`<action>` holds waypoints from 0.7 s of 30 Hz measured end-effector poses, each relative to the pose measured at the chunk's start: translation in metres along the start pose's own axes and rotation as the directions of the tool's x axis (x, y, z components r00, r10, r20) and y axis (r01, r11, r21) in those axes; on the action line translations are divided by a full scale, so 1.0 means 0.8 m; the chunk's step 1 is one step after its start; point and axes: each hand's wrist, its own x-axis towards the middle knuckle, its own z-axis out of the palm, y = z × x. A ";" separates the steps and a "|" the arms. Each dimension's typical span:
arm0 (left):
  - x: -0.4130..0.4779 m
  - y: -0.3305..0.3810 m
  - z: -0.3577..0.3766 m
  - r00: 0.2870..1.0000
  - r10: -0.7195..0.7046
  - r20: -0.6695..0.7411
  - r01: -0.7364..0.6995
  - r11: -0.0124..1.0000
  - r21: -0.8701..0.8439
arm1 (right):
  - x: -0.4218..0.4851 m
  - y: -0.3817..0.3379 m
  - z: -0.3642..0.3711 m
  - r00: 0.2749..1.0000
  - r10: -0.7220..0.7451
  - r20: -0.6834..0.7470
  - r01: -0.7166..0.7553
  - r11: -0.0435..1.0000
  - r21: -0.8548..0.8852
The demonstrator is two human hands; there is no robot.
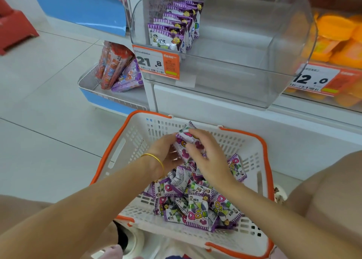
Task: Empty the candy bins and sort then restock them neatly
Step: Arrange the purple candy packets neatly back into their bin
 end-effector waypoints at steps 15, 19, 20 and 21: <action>0.001 0.000 -0.012 0.986 0.049 0.157 -0.077 0.982 0.174 | 0.035 0.036 -0.004 0.823 0.560 0.100 -0.525 0.680 0.511; 0.015 0.011 -0.026 0.990 0.086 0.110 -0.136 0.787 0.602 | 0.042 0.040 0.011 0.874 0.475 0.102 -0.463 0.753 0.467; 0.023 0.014 -0.032 0.987 0.126 0.104 -0.162 0.693 0.702 | 0.047 0.041 0.017 0.881 0.455 0.126 -0.460 0.767 0.446; 0.029 0.017 -0.036 0.982 0.156 0.102 -0.179 0.631 0.755 | 0.052 0.040 0.021 0.881 0.444 0.163 -0.467 0.760 0.452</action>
